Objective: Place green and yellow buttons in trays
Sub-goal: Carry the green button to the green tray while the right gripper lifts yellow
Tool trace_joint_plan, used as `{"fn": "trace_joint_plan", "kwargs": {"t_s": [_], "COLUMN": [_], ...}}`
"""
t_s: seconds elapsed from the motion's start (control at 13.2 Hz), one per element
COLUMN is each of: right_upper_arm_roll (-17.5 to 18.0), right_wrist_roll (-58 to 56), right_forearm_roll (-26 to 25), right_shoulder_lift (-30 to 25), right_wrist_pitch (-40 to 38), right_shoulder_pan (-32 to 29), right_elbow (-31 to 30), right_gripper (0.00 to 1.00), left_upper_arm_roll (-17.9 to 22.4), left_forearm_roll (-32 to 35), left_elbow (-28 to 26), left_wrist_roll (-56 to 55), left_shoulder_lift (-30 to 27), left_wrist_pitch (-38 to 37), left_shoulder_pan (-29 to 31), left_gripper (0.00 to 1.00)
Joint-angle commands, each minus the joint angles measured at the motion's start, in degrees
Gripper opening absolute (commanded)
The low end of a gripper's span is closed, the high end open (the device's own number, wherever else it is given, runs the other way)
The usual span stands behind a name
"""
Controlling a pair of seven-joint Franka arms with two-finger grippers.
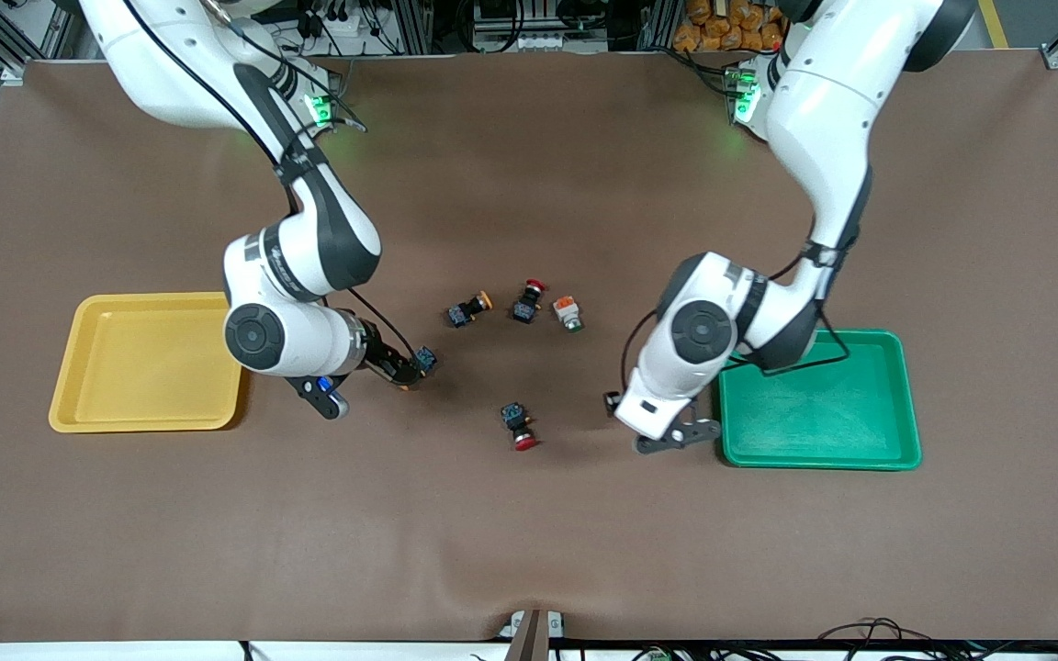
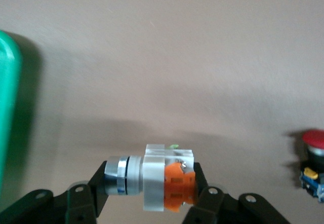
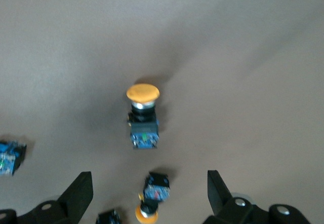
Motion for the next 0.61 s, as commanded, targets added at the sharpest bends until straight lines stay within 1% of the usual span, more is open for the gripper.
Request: {"fn": "trace_joint_plan", "kwargs": {"t_s": [0.0, 0.23, 0.38, 0.45, 0.53], "right_upper_arm_roll": [-0.60, -0.77, -1.47, -1.56, -1.56], "right_wrist_roll": [0.89, 0.89, 0.97, 0.97, 0.97], "right_forearm_roll": [-0.21, -0.30, -0.83, -1.87, -2.06], "right_shoulder_lift": [2.44, 5.26, 6.40, 6.50, 6.50], "right_wrist_pitch": [4.92, 9.58, 12.83, 15.20, 17.05], "right_shoulder_pan": [0.99, 2.83, 4.15, 4.25, 4.25], "right_elbow": [-0.84, -0.84, -2.24, -3.81, -5.13], "right_gripper": [1.00, 1.00, 1.00, 0.97, 0.92], "left_upper_arm_roll": [-0.46, -0.55, -0.55, -0.55, -0.46], "left_forearm_roll": [1.04, 1.04, 1.13, 1.13, 1.13], "left_elbow": [-0.88, -1.31, -2.28, -2.72, -3.07], "left_wrist_roll": [0.56, 0.65, 0.74, 0.65, 0.74], "left_shoulder_lift": [-2.33, -2.68, -2.60, -2.60, -2.51], "left_wrist_pitch": [-2.75, -3.56, -3.56, -3.65, -4.17], "left_shoulder_pan": [3.15, 7.98, 10.88, 12.20, 13.26], "left_gripper": [0.00, 0.00, 0.00, 0.00, 0.00]}}
